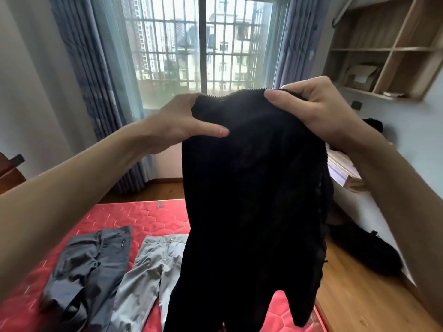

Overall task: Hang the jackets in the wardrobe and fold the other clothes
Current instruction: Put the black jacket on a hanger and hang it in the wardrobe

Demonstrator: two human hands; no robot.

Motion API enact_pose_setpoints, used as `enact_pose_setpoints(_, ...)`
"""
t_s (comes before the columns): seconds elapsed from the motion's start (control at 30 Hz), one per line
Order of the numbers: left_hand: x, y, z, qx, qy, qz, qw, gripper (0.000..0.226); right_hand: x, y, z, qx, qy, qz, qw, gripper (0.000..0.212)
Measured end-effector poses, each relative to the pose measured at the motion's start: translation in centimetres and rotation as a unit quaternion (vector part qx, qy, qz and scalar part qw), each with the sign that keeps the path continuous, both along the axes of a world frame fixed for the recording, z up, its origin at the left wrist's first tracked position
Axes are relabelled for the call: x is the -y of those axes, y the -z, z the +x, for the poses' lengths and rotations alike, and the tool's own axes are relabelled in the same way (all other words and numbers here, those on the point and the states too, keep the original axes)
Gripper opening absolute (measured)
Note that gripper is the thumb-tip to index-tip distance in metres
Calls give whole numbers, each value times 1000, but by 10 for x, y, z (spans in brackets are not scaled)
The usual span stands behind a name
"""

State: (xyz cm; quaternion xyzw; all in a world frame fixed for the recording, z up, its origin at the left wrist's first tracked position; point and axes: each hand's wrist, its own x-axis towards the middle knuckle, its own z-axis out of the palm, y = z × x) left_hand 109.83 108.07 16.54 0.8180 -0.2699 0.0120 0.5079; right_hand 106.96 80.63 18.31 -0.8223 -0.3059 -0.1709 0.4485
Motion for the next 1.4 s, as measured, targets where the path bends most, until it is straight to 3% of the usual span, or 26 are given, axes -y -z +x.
enact_pose_setpoints(0.23, 3, 107, -3, -205, 11, -60, 977, 27, -2, 15, 3, 12, 47, 43, 998, 31)
enact_pose_setpoints(0.43, 7, 137, 3, -196, 6, -93, 976, 29, 26, 27, 7, -15, 85, 47, 995, 36)
enact_pose_setpoints(0.6, 16, 122, 11, -163, -45, -188, 968, 24, 53, 53, 4, -50, 110, 41, 992, 48)
enact_pose_setpoints(0.73, 23, 96, 10, -167, -52, -210, 962, 24, 67, 78, 1, -76, 125, 15, 989, 64)
enact_pose_setpoints(0.87, 33, 68, 7, -141, -34, -175, 974, 22, 65, 97, 2, -147, 161, -42, 975, 62)
enact_pose_setpoints(0.97, 48, 58, -1, -91, -2, -98, 991, 23, 41, 102, 7, -105, 153, -93, 978, 51)
enact_pose_setpoints(1.07, 61, 64, -9, -60, 40, -20, 997, 23, 7, 106, 8, -100, 35, -57, 993, 18)
enact_pose_setpoints(1.1, 61, 69, -11, -68, 46, -20, 996, 24, 0, 111, 8, -118, 7, -33, 992, 17)
enact_pose_setpoints(1.23, 45, 88, -5, -95, 31, -49, 994, 25, -17, 138, 3, -178, -29, 54, 982, 52)
enact_pose_setpoints(1.33, 33, 101, 1, -106, 16, -19, 994, 36, -36, 155, -3, -109, 20, 10, 994, 46)
enact_pose_setpoints(1.4, 26, 110, 3, -117, 8, -6, 993, 36, -43, 163, -1, -122, 31, 53, 991, 45)
